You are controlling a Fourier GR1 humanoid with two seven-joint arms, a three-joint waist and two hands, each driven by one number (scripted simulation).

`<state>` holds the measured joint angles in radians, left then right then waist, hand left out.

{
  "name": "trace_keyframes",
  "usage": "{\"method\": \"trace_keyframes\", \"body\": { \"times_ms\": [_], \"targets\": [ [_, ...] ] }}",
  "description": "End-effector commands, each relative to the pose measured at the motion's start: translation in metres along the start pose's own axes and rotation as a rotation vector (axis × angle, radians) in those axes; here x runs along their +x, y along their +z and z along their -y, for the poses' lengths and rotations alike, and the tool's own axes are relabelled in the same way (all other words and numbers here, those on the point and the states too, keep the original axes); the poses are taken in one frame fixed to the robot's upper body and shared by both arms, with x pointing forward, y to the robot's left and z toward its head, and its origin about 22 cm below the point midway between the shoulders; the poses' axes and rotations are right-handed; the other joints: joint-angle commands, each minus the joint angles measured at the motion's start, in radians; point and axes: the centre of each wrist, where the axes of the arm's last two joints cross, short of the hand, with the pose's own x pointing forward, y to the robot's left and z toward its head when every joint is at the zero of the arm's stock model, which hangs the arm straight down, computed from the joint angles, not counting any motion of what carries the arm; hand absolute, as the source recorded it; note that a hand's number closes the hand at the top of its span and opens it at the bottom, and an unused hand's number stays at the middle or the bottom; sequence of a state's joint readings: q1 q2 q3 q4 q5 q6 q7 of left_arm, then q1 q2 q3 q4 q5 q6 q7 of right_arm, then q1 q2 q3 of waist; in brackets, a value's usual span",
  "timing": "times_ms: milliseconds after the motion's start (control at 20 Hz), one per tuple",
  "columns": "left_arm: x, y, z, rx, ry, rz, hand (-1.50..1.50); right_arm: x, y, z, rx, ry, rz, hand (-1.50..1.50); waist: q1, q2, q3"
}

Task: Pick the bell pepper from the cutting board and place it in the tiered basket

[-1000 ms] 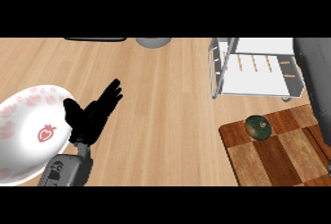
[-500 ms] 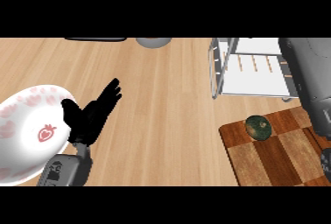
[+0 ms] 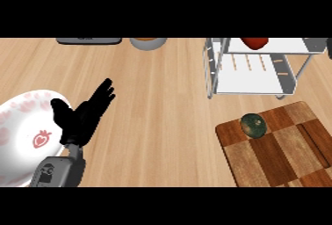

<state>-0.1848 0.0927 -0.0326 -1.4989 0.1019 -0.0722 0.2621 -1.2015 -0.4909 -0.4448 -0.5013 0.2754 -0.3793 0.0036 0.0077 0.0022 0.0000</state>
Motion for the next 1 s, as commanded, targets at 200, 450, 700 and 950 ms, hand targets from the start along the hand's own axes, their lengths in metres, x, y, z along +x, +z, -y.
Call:
{"method": "trace_keyframes", "body": {
  "times_ms": [200, 450, 700, 950],
  "targets": [
    [-0.01, 0.004, -0.009, 0.041, 0.026, -0.018, 0.0, -0.027, -0.013, 0.121, 0.08, 0.063, -0.028, -1.5, -0.031, -0.01, -0.001],
    [-0.007, 0.014, -0.018, 0.061, 0.0, -0.013, 0.0, -0.057, 0.003, 0.209, 0.208, 0.105, -0.016, -1.5, -0.055, -0.017, 0.0],
    [-0.005, 0.012, -0.017, 0.056, 0.004, -0.01, 0.0, -0.045, 0.022, 0.302, 0.209, 0.113, -0.018, -1.5, -0.046, -0.013, 0.0],
    [0.0, -0.006, -0.01, 0.031, 0.007, -0.008, 0.0, -0.059, 0.05, 0.373, 0.194, 0.096, -0.005, -1.5, -0.029, -0.003, 0.0]
  ]
}}
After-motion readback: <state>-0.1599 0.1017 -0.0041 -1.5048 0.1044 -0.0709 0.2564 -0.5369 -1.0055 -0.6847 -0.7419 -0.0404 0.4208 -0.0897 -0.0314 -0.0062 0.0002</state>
